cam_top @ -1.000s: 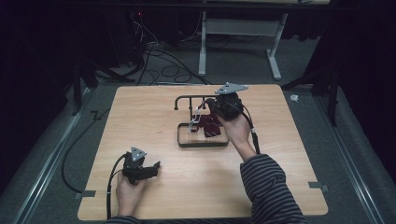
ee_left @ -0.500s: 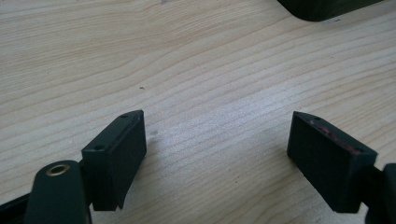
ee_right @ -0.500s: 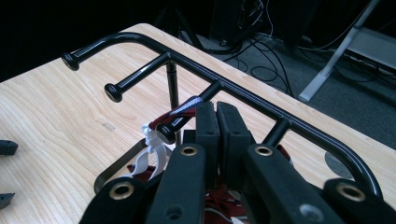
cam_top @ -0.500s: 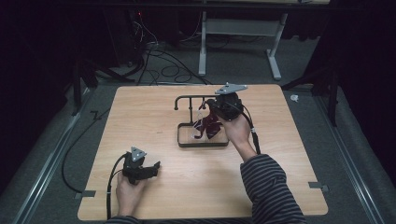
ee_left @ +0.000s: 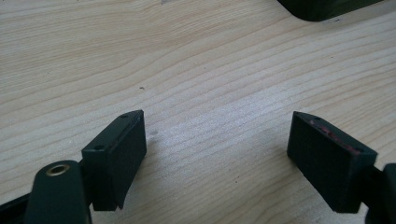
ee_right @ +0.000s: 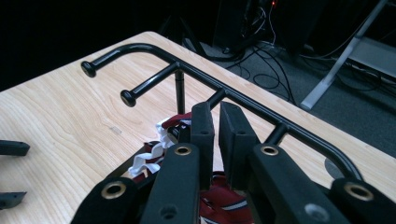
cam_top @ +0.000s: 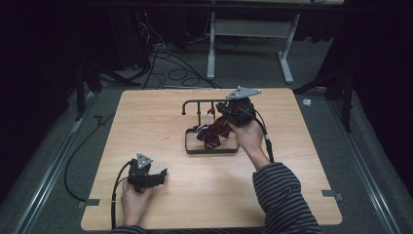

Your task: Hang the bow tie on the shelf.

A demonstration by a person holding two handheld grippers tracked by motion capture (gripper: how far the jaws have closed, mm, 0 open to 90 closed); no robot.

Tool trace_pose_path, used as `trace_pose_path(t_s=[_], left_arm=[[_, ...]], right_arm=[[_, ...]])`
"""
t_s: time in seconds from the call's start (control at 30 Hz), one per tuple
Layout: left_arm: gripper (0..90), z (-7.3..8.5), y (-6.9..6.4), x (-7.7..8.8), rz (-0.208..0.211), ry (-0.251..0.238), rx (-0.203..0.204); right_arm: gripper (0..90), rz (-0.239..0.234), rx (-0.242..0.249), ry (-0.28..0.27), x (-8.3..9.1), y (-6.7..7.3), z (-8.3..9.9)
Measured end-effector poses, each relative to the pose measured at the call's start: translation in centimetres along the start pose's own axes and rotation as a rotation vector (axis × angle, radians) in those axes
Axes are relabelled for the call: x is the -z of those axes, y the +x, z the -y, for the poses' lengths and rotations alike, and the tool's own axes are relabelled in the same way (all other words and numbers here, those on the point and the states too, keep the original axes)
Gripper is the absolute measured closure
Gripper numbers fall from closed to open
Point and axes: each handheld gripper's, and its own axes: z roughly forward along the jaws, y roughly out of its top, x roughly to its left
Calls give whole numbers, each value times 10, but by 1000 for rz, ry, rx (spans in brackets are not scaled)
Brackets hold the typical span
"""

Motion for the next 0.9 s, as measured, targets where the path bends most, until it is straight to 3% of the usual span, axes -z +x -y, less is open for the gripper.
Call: trace_pose_path(t_s=[0.23, 0.9], left_arm=[[202, 0, 0, 0, 0, 0, -1], [202, 0, 0, 0, 0, -1, 1]], right_arm=[[854, -7, -15, -36, 17, -5, 3], [807, -10, -59, -42, 49, -27, 25]])
